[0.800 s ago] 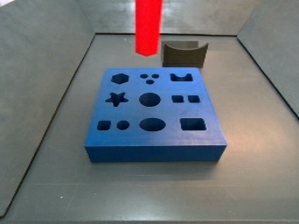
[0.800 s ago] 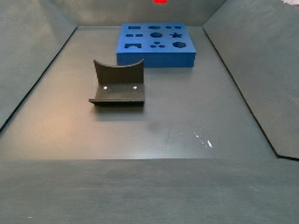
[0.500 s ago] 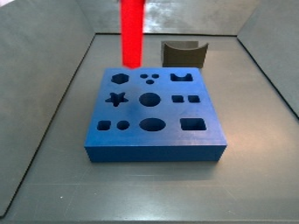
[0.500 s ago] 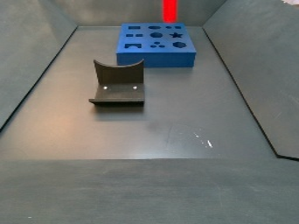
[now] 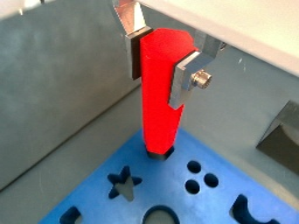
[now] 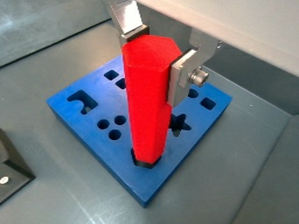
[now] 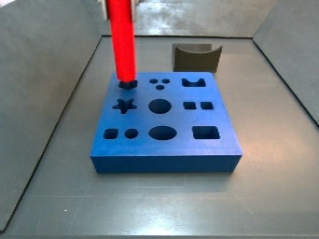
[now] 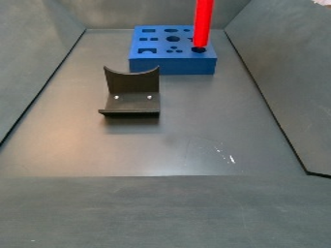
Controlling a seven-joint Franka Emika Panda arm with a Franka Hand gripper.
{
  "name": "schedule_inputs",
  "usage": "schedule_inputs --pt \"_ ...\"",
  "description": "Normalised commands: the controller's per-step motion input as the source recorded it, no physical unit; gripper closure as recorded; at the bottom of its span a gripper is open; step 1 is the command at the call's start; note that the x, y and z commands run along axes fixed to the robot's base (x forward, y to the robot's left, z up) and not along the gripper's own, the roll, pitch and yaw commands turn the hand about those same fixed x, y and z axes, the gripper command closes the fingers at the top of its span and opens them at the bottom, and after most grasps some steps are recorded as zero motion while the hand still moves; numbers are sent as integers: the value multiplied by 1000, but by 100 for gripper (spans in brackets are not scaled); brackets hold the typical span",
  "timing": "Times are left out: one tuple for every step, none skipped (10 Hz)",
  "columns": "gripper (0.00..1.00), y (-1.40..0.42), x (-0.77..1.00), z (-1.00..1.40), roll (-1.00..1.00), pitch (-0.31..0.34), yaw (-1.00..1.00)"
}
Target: Insert the hexagon object.
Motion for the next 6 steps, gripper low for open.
schedule_inputs --pt "100 -137 0 -689 24 -147 0" --pt "100 -131 106 -617 126 -60 0" --pt "100 0 60 -723 134 -23 0" --pt "100 171 0 -837 137 -33 0" --pt "100 269 -186 -803 121 -119 71" --pt "100 180 -137 -869 111 -150 80"
